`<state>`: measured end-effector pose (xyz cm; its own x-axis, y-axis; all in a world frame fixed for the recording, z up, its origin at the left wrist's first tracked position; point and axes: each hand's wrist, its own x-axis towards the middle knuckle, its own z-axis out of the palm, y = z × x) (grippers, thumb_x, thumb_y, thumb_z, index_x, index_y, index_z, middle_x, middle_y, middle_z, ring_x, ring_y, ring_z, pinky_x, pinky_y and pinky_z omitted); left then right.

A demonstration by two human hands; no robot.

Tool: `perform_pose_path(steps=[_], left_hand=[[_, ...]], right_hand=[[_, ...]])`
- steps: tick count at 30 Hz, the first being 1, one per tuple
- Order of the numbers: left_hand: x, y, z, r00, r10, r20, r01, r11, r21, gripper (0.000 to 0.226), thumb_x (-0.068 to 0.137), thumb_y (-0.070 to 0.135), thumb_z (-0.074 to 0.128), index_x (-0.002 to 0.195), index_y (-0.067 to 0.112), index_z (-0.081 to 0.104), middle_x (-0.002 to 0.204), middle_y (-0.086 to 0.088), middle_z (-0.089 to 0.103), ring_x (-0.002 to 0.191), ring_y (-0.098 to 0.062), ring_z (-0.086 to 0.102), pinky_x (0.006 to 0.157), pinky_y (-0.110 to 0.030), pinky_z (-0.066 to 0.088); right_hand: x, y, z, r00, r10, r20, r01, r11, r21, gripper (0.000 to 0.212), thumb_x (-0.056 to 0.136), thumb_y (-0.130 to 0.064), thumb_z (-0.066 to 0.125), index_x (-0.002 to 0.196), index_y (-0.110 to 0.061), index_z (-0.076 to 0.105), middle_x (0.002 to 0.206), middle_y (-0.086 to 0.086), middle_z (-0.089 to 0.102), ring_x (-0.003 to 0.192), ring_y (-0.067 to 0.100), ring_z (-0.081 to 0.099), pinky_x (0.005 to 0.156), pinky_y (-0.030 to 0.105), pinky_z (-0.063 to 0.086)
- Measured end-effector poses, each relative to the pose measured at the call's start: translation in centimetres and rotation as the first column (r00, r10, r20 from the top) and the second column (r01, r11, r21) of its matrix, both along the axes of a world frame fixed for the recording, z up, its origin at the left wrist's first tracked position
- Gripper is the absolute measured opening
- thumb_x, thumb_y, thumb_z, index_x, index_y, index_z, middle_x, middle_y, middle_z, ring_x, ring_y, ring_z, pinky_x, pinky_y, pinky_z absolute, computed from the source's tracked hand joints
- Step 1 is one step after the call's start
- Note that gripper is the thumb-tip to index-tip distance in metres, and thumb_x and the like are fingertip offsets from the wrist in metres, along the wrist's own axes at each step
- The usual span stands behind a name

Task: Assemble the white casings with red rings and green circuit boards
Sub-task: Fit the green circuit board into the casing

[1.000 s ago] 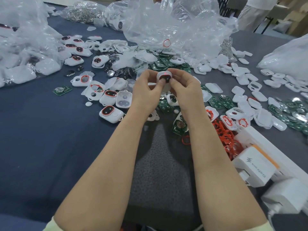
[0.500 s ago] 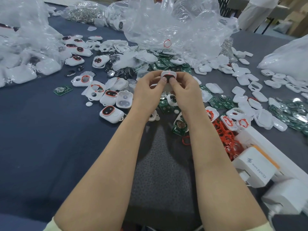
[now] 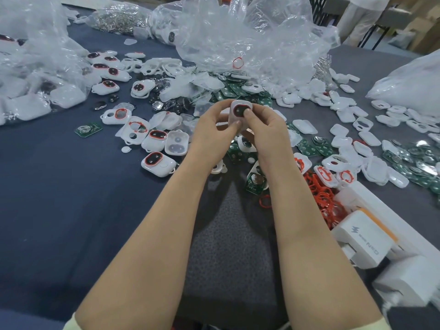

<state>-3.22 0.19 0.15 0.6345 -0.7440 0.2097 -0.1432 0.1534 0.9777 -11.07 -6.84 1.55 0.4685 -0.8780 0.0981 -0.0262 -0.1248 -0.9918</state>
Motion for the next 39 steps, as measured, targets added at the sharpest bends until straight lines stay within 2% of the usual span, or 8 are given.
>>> perform_pose_path(steps=[6, 10, 17, 25, 30, 33, 36, 39], left_hand=[[0.14, -0.04, -0.10, 0.994, 0.059, 0.091, -0.061, 0.998, 0.026, 0.029, 0.089, 0.008, 0.060, 0.107, 0.030, 0.052, 0.086, 0.004, 0.063, 0.077, -0.015, 0.066, 0.076, -0.032, 0.055], [0.27, -0.03, -0.30, 0.988, 0.077, 0.134, -0.083, 0.996, 0.042, 0.026, 0.089, 0.011, 0.059, 0.105, 0.030, 0.051, 0.086, 0.003, 0.062, 0.072, -0.014, 0.064, 0.071, -0.033, 0.053], [0.30, -0.12, -0.39, 0.997, 0.067, 0.030, -0.068, 0.997, 0.037, 0.030, 0.089, 0.011, 0.062, 0.113, 0.027, 0.055, 0.089, 0.000, 0.064, 0.085, -0.020, 0.069, 0.084, -0.038, 0.057], [0.07, -0.28, -0.50, 0.999, 0.052, 0.011, -0.053, 0.998, 0.033, 0.031, 0.090, 0.009, 0.060, 0.115, 0.026, 0.056, 0.091, -0.001, 0.066, 0.087, -0.019, 0.068, 0.087, -0.037, 0.056], [-0.06, -0.38, -0.40, 1.000, 0.009, 0.025, -0.010, 0.999, 0.032, 0.028, 0.094, 0.010, 0.056, 0.120, 0.020, 0.059, 0.087, 0.005, 0.068, 0.083, -0.014, 0.068, 0.087, -0.036, 0.056], [-0.15, -0.36, -0.36, 0.999, -0.001, 0.039, -0.001, 0.999, 0.039, 0.032, 0.095, 0.013, 0.056, 0.126, 0.014, 0.059, 0.088, 0.001, 0.069, 0.082, -0.014, 0.068, 0.088, -0.037, 0.056], [-0.26, -0.40, -0.31, 0.999, -0.006, 0.053, 0.003, 0.999, 0.049, 0.032, 0.095, 0.016, 0.056, 0.127, 0.015, 0.059, 0.096, -0.007, 0.070, 0.088, -0.019, 0.069, 0.089, -0.039, 0.055], [-0.25, -0.30, -0.31, 0.999, 0.010, 0.046, -0.012, 0.999, 0.037, 0.030, 0.095, 0.016, 0.057, 0.125, 0.017, 0.059, 0.090, -0.001, 0.069, 0.082, -0.013, 0.068, 0.085, -0.034, 0.056]], right_hand=[[0.02, 0.18, 0.24, 0.999, 0.028, 0.017, -0.028, 1.000, 0.011, 0.021, 0.094, -0.013, 0.058, 0.110, -0.003, 0.065, 0.103, 0.018, 0.069, 0.100, 0.035, 0.065, 0.090, 0.049, 0.053], [0.07, 0.35, 0.26, 0.999, 0.045, 0.013, -0.044, 0.999, -0.009, 0.019, 0.093, -0.011, 0.058, 0.109, -0.003, 0.065, 0.098, 0.016, 0.069, 0.089, 0.026, 0.065, 0.085, 0.042, 0.054], [-0.06, 0.27, 0.16, 0.999, 0.036, 0.003, -0.036, 0.999, -0.010, 0.022, 0.094, -0.012, 0.057, 0.113, -0.002, 0.065, 0.103, 0.018, 0.069, 0.093, 0.029, 0.066, 0.085, 0.041, 0.054], [-0.08, 0.16, -0.01, 0.999, 0.046, 0.008, -0.045, 0.999, -0.024, 0.023, 0.091, -0.013, 0.061, 0.113, -0.003, 0.063, 0.105, 0.015, 0.069, 0.087, 0.017, 0.064, 0.071, 0.024, 0.053], [0.04, 0.18, -0.19, 1.000, 0.026, -0.005, -0.027, 0.998, -0.060, 0.016, 0.086, -0.011, 0.066, 0.099, -0.013, 0.057, 0.098, 0.009, 0.065, 0.085, 0.017, 0.062, 0.071, 0.024, 0.051], [0.09, 0.12, -0.24, 1.000, 0.006, -0.001, -0.006, 0.996, -0.086, 0.015, 0.086, -0.008, 0.066, 0.090, -0.017, 0.054, 0.094, 0.011, 0.063, 0.083, 0.017, 0.059, 0.077, 0.035, 0.051], [0.18, 0.22, -0.33, 1.000, -0.016, 0.000, 0.016, 0.995, -0.095, 0.013, 0.085, -0.011, 0.066, 0.090, -0.017, 0.055, 0.095, 0.012, 0.064, 0.084, 0.017, 0.059, 0.081, 0.037, 0.051], [0.16, 0.27, -0.39, 1.000, -0.007, -0.014, 0.005, 0.996, -0.092, 0.013, 0.084, -0.015, 0.066, 0.093, -0.017, 0.057, 0.099, 0.012, 0.066, 0.087, 0.017, 0.061, 0.081, 0.035, 0.052]])
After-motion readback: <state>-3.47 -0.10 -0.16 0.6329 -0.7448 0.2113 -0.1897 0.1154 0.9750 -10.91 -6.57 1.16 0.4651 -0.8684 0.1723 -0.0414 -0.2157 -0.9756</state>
